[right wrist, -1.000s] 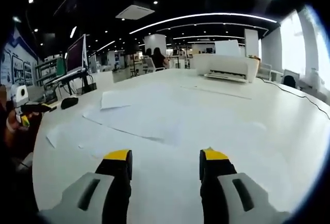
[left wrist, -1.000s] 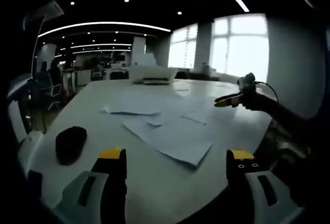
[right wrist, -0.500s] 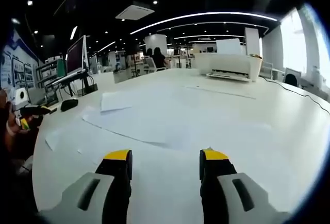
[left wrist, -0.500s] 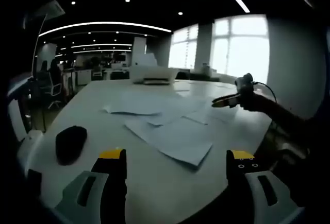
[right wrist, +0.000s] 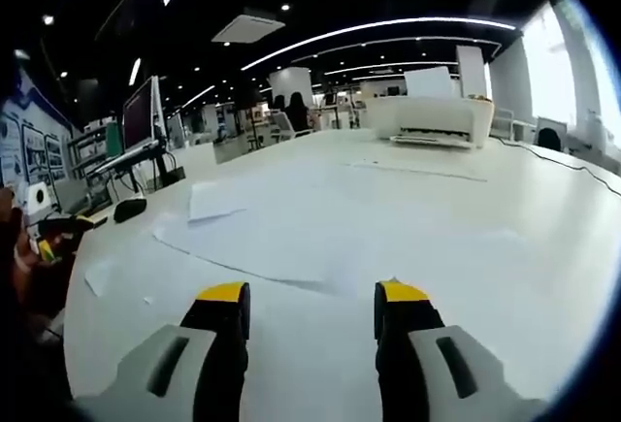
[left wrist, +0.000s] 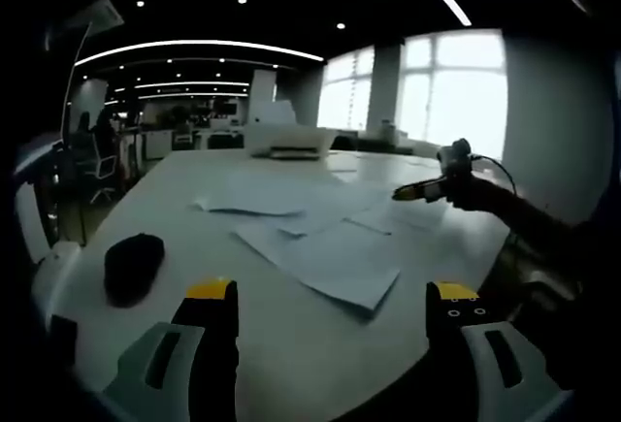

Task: Organize the stack of printing papers by aligning and flattening the scattered papers on the table

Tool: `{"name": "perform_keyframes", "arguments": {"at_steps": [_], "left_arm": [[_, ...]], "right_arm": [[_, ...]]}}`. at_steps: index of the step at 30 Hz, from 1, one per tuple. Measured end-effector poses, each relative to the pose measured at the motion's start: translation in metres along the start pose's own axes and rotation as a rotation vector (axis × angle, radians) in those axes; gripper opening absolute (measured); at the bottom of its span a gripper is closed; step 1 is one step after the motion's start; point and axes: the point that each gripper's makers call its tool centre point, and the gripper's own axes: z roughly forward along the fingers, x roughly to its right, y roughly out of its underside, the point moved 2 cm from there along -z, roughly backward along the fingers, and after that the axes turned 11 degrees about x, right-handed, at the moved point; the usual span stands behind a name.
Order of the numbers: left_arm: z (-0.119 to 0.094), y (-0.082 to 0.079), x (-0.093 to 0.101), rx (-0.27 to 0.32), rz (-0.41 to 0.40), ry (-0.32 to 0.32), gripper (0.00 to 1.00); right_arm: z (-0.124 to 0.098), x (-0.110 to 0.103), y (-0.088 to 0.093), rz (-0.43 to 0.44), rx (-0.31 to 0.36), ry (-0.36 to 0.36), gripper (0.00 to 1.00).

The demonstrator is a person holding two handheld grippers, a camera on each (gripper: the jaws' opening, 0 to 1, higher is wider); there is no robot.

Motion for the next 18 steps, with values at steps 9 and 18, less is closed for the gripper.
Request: {"name": "perform_keyframes", "arguments": {"at_steps": [9, 18], "left_arm": [[-0.001, 0.002, -0.002, 0.001, -0.006, -0.002, 0.82], [-0.002, 0.003, -0.004, 0.002, -0.009, -0.005, 0.82]], "right_arm": [[0.008, 0.001, 0.0, 0.009, -0.003, -0.001, 0.47], [0.014, 0.002, 0.003, 0.016, -0.006, 0.005, 0.47]]}}
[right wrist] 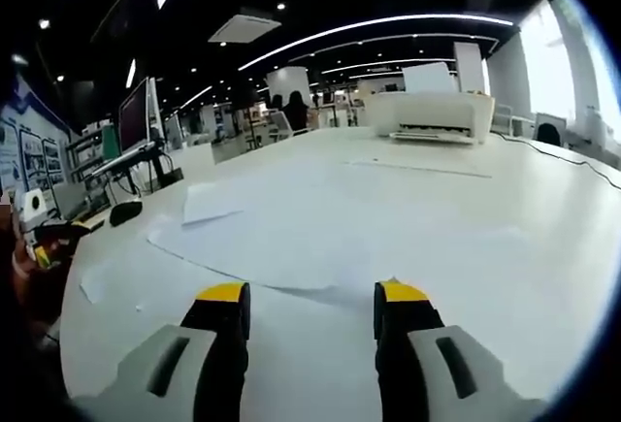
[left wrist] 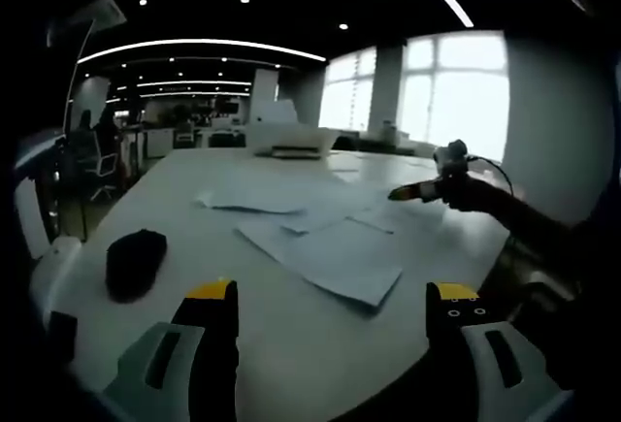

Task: Organize the stack of printing papers by aligning and flattening the scattered papers on the table

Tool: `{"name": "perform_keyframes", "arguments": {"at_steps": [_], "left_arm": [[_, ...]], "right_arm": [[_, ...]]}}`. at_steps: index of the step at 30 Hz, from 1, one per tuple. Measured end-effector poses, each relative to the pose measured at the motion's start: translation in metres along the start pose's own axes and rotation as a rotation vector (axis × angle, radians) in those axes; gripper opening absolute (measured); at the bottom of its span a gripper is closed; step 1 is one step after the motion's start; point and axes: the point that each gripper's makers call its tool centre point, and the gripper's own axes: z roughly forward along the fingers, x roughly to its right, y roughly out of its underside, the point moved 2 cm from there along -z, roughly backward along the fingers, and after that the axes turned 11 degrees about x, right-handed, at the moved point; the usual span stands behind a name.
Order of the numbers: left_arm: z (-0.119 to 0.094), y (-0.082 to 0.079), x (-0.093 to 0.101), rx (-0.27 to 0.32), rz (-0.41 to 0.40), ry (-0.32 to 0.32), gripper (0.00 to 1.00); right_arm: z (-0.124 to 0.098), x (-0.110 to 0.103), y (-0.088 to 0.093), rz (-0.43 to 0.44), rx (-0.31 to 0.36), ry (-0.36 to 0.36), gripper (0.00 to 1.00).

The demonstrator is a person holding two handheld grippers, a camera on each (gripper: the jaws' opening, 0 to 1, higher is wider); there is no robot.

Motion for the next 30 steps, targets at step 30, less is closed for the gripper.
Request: {"name": "perform_keyframes", "arguments": {"at_steps": [30], "left_arm": [[-0.007, 0.0, -0.008, -0.002, 0.005, -0.017, 0.82]], "right_arm": [[0.018, 0.001, -0.002, 0.041, 0.006, 0.022, 0.42]]}}
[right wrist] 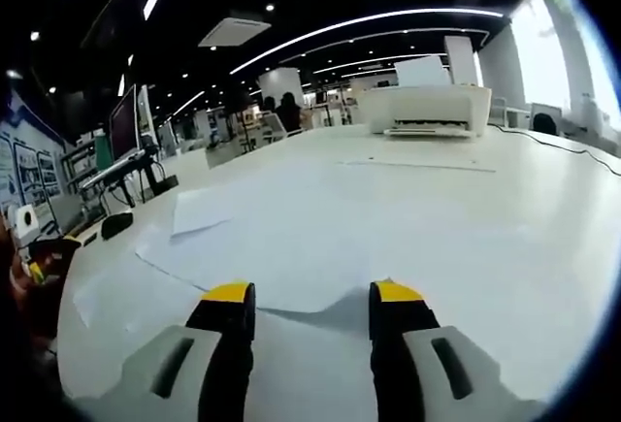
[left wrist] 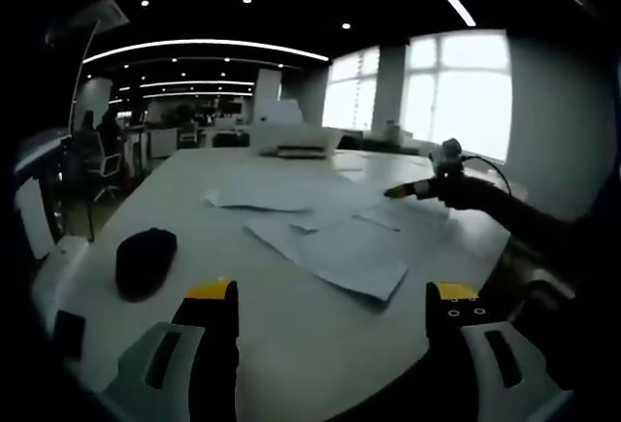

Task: Organize the stack of printing papers by aligning and flattening the scattered papers on the table

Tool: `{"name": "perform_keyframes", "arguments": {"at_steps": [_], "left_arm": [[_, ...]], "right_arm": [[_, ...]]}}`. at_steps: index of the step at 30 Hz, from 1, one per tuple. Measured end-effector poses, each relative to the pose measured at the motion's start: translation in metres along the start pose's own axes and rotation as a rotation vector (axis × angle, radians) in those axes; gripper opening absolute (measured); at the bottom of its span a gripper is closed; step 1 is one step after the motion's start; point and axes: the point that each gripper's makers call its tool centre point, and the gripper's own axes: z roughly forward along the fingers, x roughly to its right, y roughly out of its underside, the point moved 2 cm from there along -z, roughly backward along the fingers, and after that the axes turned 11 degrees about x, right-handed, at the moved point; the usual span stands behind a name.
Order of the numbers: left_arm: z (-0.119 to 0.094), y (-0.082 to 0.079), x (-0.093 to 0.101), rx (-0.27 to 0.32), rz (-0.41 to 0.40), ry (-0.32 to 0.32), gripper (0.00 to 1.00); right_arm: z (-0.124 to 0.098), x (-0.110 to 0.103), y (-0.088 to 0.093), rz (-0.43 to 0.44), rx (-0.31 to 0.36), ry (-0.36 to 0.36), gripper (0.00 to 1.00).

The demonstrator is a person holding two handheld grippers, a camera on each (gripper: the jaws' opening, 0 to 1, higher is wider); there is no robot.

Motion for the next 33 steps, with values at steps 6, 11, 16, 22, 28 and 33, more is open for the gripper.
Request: {"name": "perform_keyframes", "arguments": {"at_steps": [6, 11, 16, 22, 28, 33], "left_arm": [[-0.0002, 0.001, -0.0009, 0.0, -0.002, -0.001, 0.82], [-0.0005, 0.0011, -0.0019, 0.0, -0.004, -0.003, 0.82], [-0.0007, 0.0011, -0.0017, 0.0, -0.004, -0.004, 0.82], [-0.0012, 0.0003, -0.0023, 0.001, -0.002, -0.005, 0.82], [-0.001, 0.0007, -0.0021, 0.002, -0.004, -0.005, 0.82], [-0.0009, 0.0009, -0.0021, 0.003, -0.005, -0.001, 0.81]], "right_arm": [[0.0002, 0.0013, 0.0008, -0.015, -0.003, 0.009, 0.36], [0.0016, 0.0026, 0.0008, -0.017, -0.001, 0.012, 0.34], [0.004, 0.004, 0.0001, 0.002, 0.006, 0.017, 0.31], [0.0046, 0.0048, -0.0001, 0.011, 0.009, 0.019, 0.29], [0.005, 0.0056, 0.0001, 0.014, 0.013, 0.024, 0.24], [0.0069, 0.0056, 0.0, 0.02, 0.013, 0.017, 0.23]]}}
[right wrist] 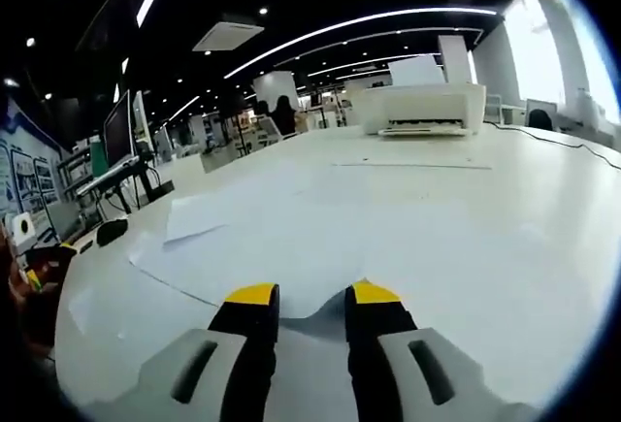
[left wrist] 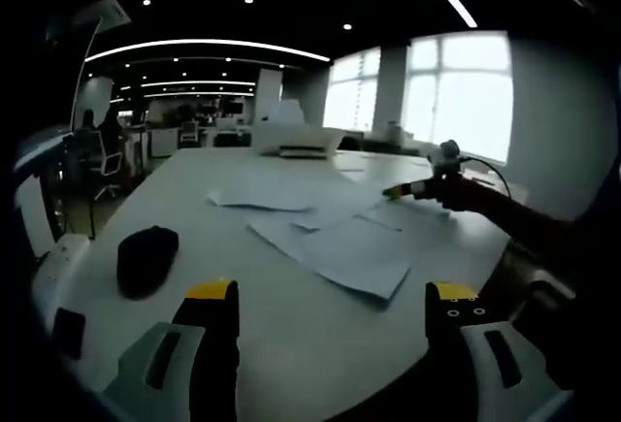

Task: Organize the stack of printing papers by aligning and flattening the scattered papers on the table

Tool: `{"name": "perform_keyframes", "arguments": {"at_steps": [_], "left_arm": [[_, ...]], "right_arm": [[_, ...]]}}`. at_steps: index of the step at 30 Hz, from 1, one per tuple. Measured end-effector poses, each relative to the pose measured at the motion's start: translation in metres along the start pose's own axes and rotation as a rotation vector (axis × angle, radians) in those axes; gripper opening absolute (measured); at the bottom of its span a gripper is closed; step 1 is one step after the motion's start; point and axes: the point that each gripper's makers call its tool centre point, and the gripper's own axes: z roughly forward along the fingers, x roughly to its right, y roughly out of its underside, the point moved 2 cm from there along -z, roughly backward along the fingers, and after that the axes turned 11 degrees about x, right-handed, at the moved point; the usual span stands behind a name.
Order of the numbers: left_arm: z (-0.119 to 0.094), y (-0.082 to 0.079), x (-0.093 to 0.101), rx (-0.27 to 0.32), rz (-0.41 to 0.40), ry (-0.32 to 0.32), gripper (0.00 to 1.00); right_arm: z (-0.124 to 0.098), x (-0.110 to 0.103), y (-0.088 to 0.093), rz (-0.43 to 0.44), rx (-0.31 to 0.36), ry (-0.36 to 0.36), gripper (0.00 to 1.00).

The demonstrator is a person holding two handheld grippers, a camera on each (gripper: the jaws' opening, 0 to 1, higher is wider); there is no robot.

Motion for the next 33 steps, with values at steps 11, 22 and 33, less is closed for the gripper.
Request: {"name": "perform_keyframes", "arguments": {"at_steps": [11, 22, 33], "left_arm": [[-0.0002, -0.0004, 0.0003, -0.001, 0.002, -0.001, 0.81], [-0.0007, 0.0003, -0.0008, -0.001, -0.004, -0.004, 0.81], [0.0011, -0.0008, 0.0002, 0.002, -0.006, 0.001, 0.81]], "right_arm": [[0.0079, 0.0047, -0.0019, 0.02, 0.008, 0.01, 0.19], [0.0084, 0.0073, -0.0002, 0.005, 0.012, 0.028, 0.07], [0.0065, 0.006, -0.0051, 0.008, 0.027, 0.025, 0.01]]}}
